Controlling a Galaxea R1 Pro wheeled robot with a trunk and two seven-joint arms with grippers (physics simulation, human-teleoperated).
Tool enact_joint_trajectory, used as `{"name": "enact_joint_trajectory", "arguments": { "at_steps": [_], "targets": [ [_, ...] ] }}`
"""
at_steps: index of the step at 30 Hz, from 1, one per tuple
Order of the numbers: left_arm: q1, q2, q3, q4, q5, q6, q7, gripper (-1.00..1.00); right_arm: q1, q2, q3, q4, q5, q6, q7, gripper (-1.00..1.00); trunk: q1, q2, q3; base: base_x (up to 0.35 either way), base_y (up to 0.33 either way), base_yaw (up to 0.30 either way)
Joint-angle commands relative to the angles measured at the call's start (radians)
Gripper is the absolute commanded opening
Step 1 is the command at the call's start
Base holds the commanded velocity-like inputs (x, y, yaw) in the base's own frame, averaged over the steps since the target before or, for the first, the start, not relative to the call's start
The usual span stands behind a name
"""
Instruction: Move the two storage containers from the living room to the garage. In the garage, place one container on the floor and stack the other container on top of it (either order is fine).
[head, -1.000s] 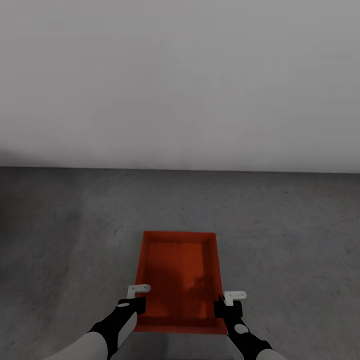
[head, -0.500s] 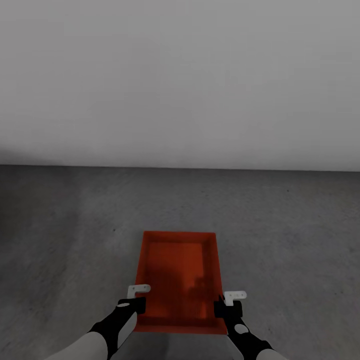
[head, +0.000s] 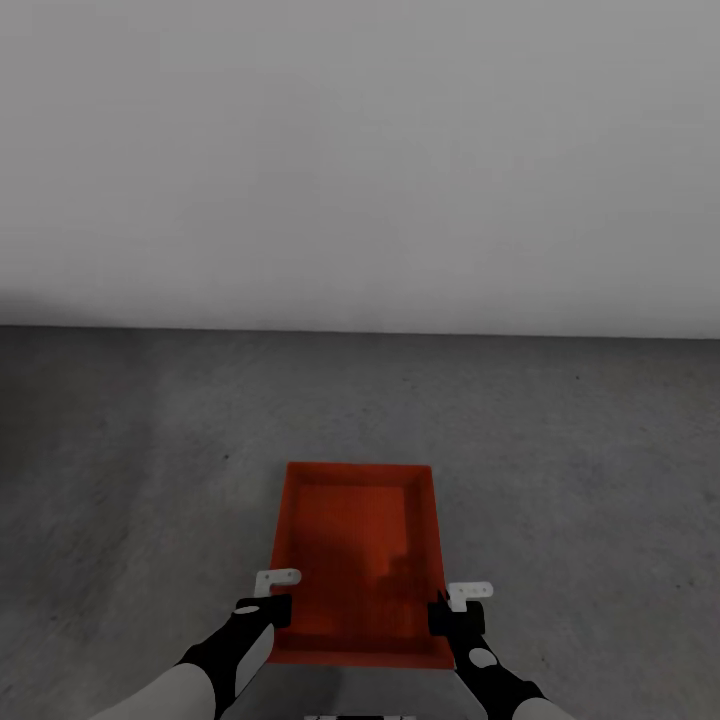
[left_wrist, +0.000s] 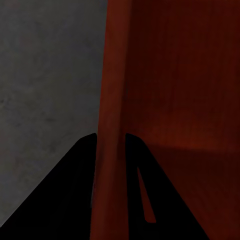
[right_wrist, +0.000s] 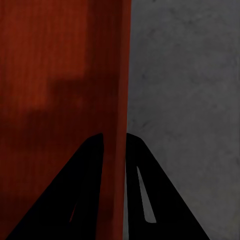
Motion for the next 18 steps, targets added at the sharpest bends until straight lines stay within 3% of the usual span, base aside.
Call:
{"name": "enact_joint_trajectory", "arguments": {
  "at_steps": [1, 18],
  "targets": [
    [-0.001, 0.006, 0.023, -0.006, -0.020, 0.004, 0.013, -1.00, 0.000, 0.000, -0.032, 0.003, 0.005, -0.003, -0.003, -1.00, 0.004, -0.008, -0.004, 0.000, 0.000, 0.000],
    [-0.001, 0.007, 0.023, -0.006, -0.021, 0.004, 0.013, -1.00, 0.000, 0.000, -0.032, 0.003, 0.005, -0.004, -0.003, -1.00, 0.069, -0.127, -0.057, 0.000, 0.000, 0.000]
  ]
}}
